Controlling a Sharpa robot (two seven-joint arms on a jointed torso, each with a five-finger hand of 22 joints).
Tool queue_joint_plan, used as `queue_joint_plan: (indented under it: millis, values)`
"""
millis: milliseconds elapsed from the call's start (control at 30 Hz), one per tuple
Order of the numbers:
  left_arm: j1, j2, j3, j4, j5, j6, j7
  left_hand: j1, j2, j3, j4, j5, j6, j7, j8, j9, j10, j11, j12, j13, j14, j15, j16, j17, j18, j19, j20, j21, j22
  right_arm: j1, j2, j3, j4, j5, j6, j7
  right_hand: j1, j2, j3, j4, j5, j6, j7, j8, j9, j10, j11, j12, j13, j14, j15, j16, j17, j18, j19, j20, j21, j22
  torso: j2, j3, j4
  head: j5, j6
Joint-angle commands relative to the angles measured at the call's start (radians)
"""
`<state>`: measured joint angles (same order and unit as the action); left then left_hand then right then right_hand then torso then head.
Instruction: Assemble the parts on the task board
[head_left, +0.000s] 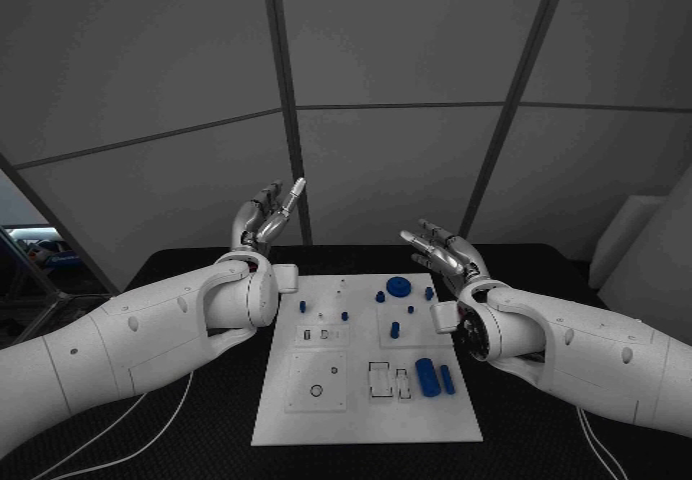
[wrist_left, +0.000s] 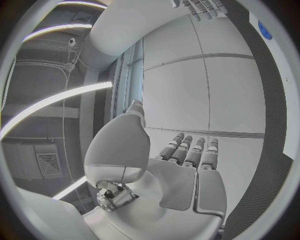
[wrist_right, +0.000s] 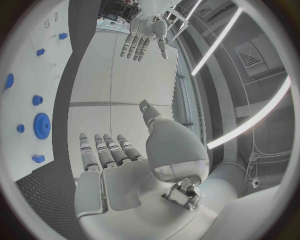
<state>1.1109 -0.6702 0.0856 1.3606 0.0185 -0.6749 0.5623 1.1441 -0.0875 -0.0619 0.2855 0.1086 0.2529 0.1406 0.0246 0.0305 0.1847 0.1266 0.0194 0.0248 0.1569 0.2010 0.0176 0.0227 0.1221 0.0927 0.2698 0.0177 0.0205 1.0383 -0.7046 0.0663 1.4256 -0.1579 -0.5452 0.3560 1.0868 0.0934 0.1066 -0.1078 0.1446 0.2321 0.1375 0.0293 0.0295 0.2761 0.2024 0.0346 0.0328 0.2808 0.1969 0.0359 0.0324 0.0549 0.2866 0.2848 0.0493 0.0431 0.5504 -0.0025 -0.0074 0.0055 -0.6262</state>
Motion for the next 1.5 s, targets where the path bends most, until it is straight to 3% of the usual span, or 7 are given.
queue_joint_plan:
  millis: [33,133,167,300,600,1200,1500]
  values:
    - [0.002,0.001,0.001,-0.002,0.000,0.047,0.047,0.040,0.001,0.001,0.010,0.007,0.018,0.032,0.008,0.002,0.016,0.013,0.008,0.003,0.011,0.009,0.007,0.003,0.020,-0.001,0.015,0.007,0.002,0.001,0.007,0.006,-0.013,-0.106,0.135,-0.080,0.140,0.007,0.028,-0.067,0.012,0.245,0.135,0.052,0.029,0.331,0.047,0.060,0.029,0.348,0.034,0.067,0.029,0.067,0.200,0.005,0.068,0.034,0.000,-0.0001,-0.0002,0.000,0.000]
    - [0.002,0.001,0.001,-0.002,0.000,0.047,0.047,0.063,0.017,0.011,0.008,0.004,0.061,0.061,0.015,0.007,0.072,0.047,0.017,0.009,0.086,0.020,0.023,0.012,0.020,0.020,0.022,0.017,0.008,0.001,0.010,0.008,-0.019,-0.115,0.148,-0.088,0.191,0.001,0.044,-0.100,0.016,0.507,0.113,0.108,0.053,0.591,0.009,0.111,0.040,0.584,-0.009,0.115,0.038,0.114,0.396,0.006,0.146,0.066,0.000,-0.0001,-0.0002,0.000,0.000]
    - [0.001,-0.024,0.001,-0.004,0.001,0.072,0.051,0.075,0.026,0.015,0.007,0.003,0.094,0.075,0.022,0.011,0.112,0.066,0.024,0.013,0.128,0.025,0.033,0.017,0.018,0.038,0.023,0.026,0.013,0.001,-0.019,0.008,-0.035,-0.465,0.044,-0.034,0.199,-0.001,0.050,-0.107,0.016,0.566,0.106,0.116,0.055,0.620,0.001,0.112,0.036,0.613,-0.017,0.118,0.037,0.123,0.418,0.005,0.157,0.068,0.011,0.0005,-0.0040,-0.005,-0.018]
    - [0.000,-0.041,0.000,0.003,-0.002,0.080,0.060,0.128,0.053,0.028,-0.008,-0.003,0.291,0.117,0.069,0.035,0.338,0.122,0.073,0.036,0.353,0.031,0.095,0.043,0.012,0.183,0.025,0.092,0.048,0.005,-0.027,0.008,-0.041,-0.581,0.031,-0.043,0.209,-0.010,0.076,-0.127,0.019,0.651,0.089,0.111,0.045,0.697,-0.025,0.096,0.027,0.699,-0.040,0.117,0.031,0.128,0.483,-0.008,0.188,0.072,0.018,0.0022,-0.0058,-0.005,-0.020]
    - [-0.001,-0.094,0.000,0.046,-0.067,0.116,0.047,0.246,0.084,0.026,-0.104,-0.006,0.649,0.093,0.128,0.052,0.759,0.064,0.134,0.042,0.776,-0.042,0.185,0.064,0.063,0.630,0.006,0.306,0.137,0.034,-0.042,0.008,-0.047,-0.852,0.080,-0.126,0.192,-0.050,0.153,-0.171,0.029,0.749,0.057,0.093,0.037,0.833,-0.059,0.053,0.029,0.860,-0.088,0.115,0.041,0.135,0.586,-0.057,0.239,0.079,0.043,0.0068,-0.0068,-0.008,-0.017]
    - [-0.003,-0.204,0.000,0.223,-0.146,0.180,-0.012,0.280,0.092,0.008,-0.183,-0.007,0.734,0.063,0.078,0.035,0.880,0.028,0.086,0.039,0.975,-0.094,0.176,0.098,0.062,0.804,-0.051,0.400,0.164,0.145,-0.016,0.009,-0.088,-1.342,0.296,-0.369,0.156,-0.142,0.155,-0.143,0.095,0.832,0.006,0.064,0.041,0.937,-0.120,0.031,0.039,1.216,-0.193,0.332,0.215,0.128,0.861,-0.187,0.470,0.184,0.125,-0.0041,-0.0018,-0.017,-0.002]
    - [-0.005,-0.233,0.000,0.290,-0.147,0.185,-0.021,0.275,0.092,0.004,-0.186,-0.006,0.733,0.064,0.070,0.034,0.878,0.029,0.077,0.039,0.973,-0.093,0.166,0.099,0.061,0.809,-0.052,0.403,0.164,0.155,0.018,0.009,-0.094,-1.476,0.346,-0.430,0.149,-0.171,0.175,-0.097,0.103,0.826,0.000,0.036,0.042,0.897,-0.122,0.035,0.042,1.233,-0.200,0.944,0.754,0.125,0.914,-0.202,0.664,0.301,0.168,-0.0114,0.0058,-0.023,0.009]
